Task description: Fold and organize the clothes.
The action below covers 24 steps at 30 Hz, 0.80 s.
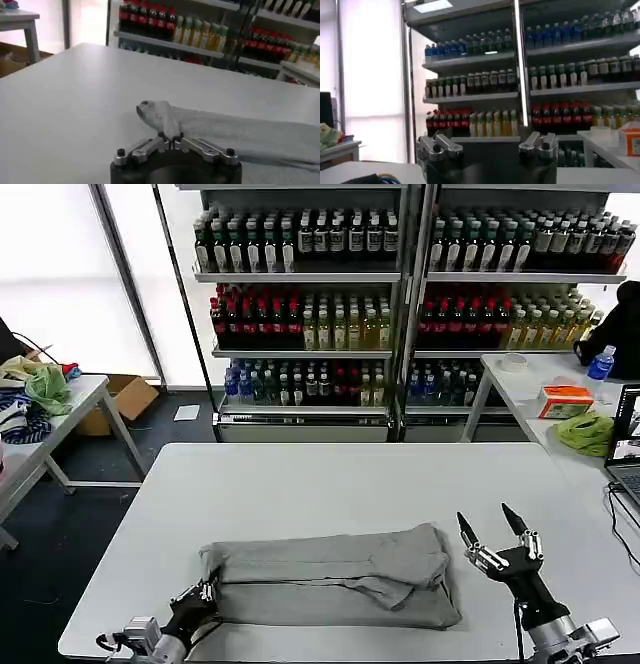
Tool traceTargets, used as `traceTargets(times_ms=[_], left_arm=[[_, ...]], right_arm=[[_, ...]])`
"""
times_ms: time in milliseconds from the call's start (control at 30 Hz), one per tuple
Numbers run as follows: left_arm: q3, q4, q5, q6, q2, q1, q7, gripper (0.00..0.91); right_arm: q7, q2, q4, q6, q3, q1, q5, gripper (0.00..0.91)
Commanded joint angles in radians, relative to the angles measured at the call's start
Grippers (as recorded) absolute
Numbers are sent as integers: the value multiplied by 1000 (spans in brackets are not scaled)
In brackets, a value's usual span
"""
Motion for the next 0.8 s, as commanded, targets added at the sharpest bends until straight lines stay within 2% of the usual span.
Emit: traceTargets(times_ms=[33, 200, 300, 467, 633, 800], left_arm=[[-130, -44, 13, -21, 17, 32, 33, 10], [-344, 19, 6, -25, 67, 39, 105, 10], [-456, 91, 4, -29, 125, 43, 159, 10], [-569, 166, 15, -62, 218, 36, 200, 0], [-603, 124, -5, -32, 276, 49, 198, 0], [-543, -8, -69, -4, 317, 86, 147, 10]], right_arm=[[1, -5, -2, -5, -2, 19, 12, 907], [2, -17, -4, -7, -1, 23, 21, 907], [3, -20, -7, -6, -2, 26, 22, 907], [5, -23, -12, -9, -14, 42, 23, 907], [7, -25, -13, -11, -16, 46, 24, 907], [6, -30, -11, -10, -13, 43, 27, 907]])
